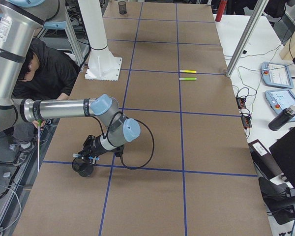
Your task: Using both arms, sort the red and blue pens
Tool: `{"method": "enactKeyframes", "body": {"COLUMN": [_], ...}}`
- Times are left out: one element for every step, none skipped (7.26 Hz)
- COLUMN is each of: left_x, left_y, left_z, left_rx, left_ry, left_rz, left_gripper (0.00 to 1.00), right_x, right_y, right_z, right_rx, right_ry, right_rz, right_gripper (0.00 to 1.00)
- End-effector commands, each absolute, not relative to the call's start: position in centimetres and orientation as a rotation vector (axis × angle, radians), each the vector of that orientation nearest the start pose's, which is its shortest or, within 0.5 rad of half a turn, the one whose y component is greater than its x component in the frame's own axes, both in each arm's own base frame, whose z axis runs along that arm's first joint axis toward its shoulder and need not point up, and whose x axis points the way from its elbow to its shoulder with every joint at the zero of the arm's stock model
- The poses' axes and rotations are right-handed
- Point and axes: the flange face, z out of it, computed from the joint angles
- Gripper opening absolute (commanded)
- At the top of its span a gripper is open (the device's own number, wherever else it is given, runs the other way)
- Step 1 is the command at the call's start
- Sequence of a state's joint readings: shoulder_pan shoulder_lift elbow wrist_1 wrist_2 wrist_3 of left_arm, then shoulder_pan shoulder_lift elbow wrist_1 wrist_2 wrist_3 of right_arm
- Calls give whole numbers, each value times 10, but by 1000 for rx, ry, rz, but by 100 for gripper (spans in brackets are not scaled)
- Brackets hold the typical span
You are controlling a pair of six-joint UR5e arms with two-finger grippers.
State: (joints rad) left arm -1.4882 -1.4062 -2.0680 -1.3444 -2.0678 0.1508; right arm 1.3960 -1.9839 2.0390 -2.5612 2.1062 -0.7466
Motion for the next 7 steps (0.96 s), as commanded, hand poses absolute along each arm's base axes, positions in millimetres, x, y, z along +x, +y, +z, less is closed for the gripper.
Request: {"method": "enactKeyframes", "body": {"left_x": [-50,-49,-49,-49,-48,-49,-49], "left_y": [-414,-414,-414,-414,-414,-412,-412], "left_z": [522,519,517,517,515,507,507], "left_rx": [135,140,142,141,146,162,161], "left_ry": [512,528,529,531,530,528,530], "left_rz": [259,259,256,251,254,255,256], "left_gripper": [0,0,0,0,0,0,0], "right_x": [46,46,44,42,39,38,37], "right_y": [-206,-203,-201,-199,-198,-195,-192], "right_z": [665,665,669,676,684,689,699], "right_rx": [-807,-822,-833,-848,-853,-864,-879], "right_ry": [-778,-783,-808,-830,-860,-885,-901], "right_rz": [-562,-553,-526,-500,-469,-442,-424], "right_gripper": [0,0,0,0,0,0,0]}}
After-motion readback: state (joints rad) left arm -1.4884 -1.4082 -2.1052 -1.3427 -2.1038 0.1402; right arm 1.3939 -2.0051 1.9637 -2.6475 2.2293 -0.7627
